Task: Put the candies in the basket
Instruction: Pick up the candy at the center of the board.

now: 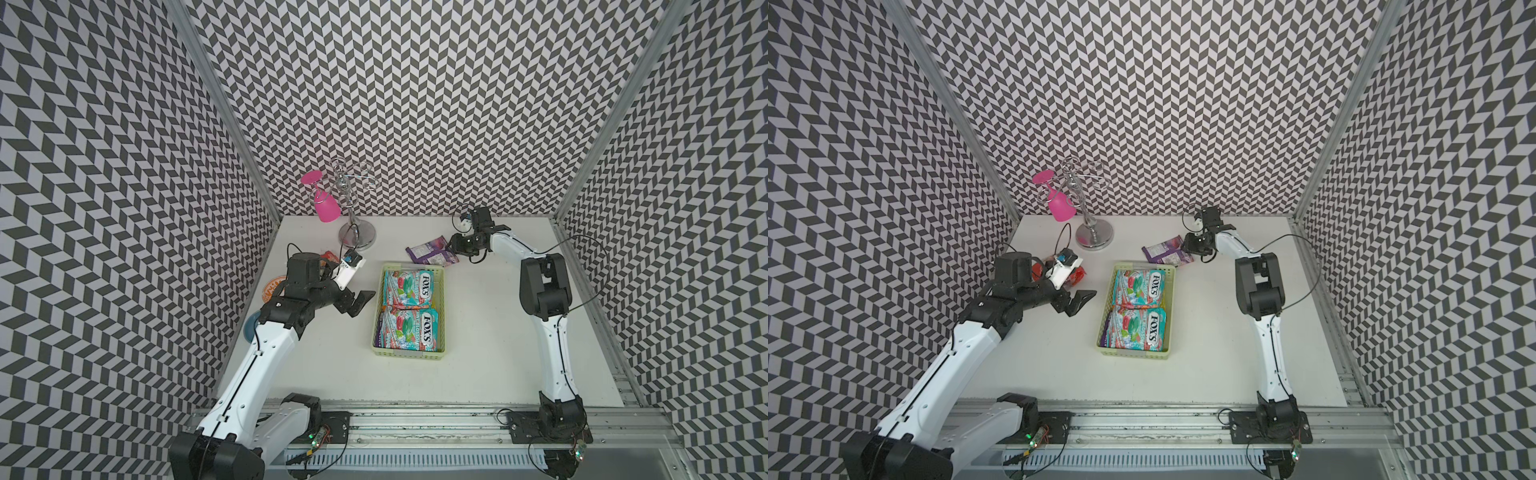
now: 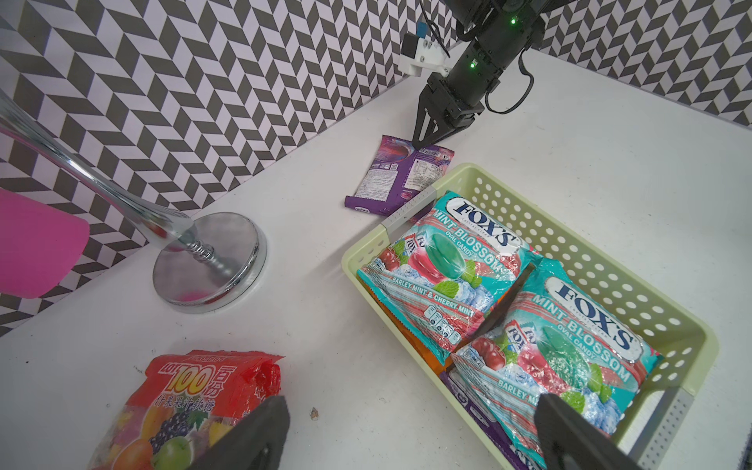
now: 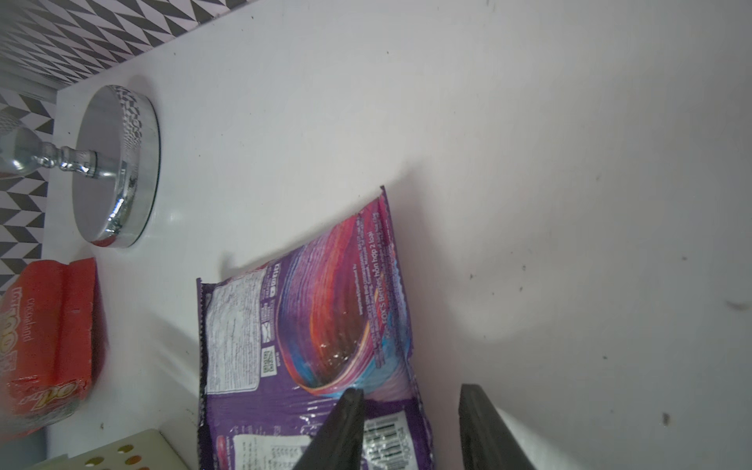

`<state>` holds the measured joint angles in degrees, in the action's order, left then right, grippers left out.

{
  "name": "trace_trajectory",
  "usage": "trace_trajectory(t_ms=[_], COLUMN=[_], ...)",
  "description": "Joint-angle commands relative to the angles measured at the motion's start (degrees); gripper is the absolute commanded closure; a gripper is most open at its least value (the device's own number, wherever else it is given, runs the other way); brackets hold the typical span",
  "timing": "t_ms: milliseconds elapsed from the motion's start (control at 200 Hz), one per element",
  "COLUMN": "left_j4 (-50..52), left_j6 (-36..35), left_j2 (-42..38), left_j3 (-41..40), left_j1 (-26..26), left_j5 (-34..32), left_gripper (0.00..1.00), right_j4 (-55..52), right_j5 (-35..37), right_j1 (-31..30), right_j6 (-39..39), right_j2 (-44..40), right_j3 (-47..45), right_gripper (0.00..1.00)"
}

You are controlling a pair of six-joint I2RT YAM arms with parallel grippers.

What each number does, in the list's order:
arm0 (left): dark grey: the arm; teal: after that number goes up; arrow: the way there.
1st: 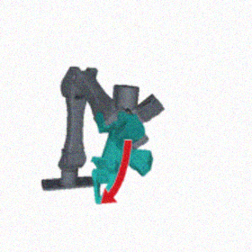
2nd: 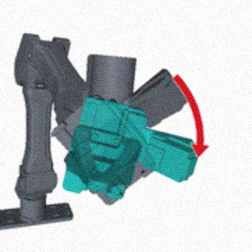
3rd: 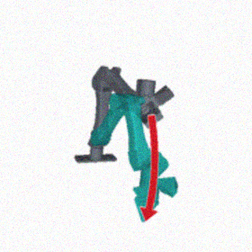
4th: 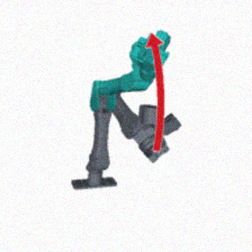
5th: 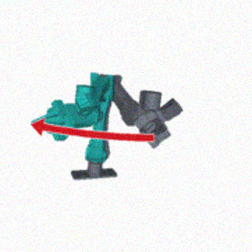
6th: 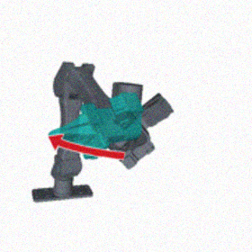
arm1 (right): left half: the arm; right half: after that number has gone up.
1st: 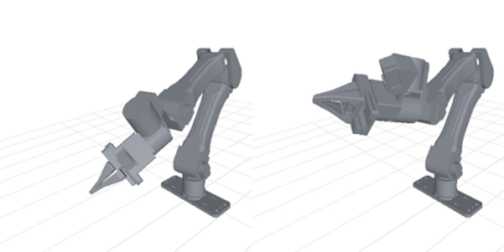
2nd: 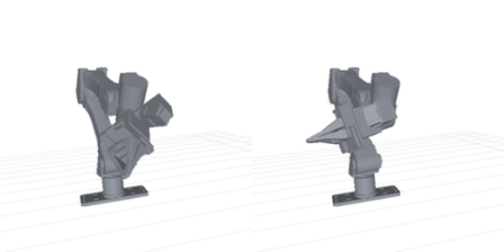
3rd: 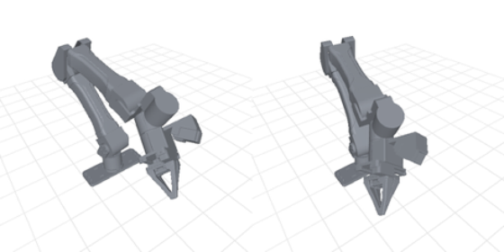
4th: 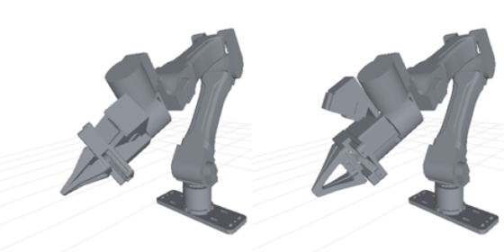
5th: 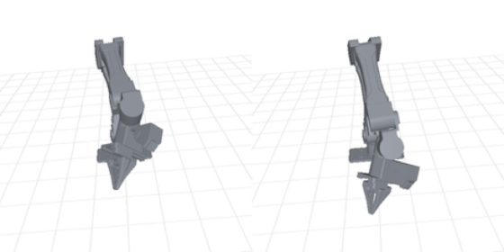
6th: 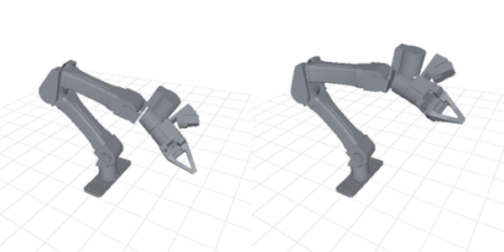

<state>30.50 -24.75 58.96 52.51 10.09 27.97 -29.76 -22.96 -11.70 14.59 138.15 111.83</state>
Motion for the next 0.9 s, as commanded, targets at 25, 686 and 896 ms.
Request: trace_trajectory(t_ms=[25,686,896], left_j4=[-0.5,-0.8,-1.1], left_j6=[0.0,0.1,0.1], left_j2=[0.1,-0.4,-0.6], left_j3=[1.3,0.9,0.5], left_j1=[-0.1,0.1,0.0], left_j5=[0.3,0.8,0.6], left_gripper=[0.01,0.01,0.01], right_j4=[0.6,10.5,12.4], right_j5=[-3.1,-11.6,-13.0], right_j1=[0.3,1.6,1.9], right_j6=[1.0,6.0,8.5], right_j2=[2.2,-7.2,-13.2], right_j3=[1.3,-7.3,-7.7], right_gripper=[0.6,1.0,1.0])
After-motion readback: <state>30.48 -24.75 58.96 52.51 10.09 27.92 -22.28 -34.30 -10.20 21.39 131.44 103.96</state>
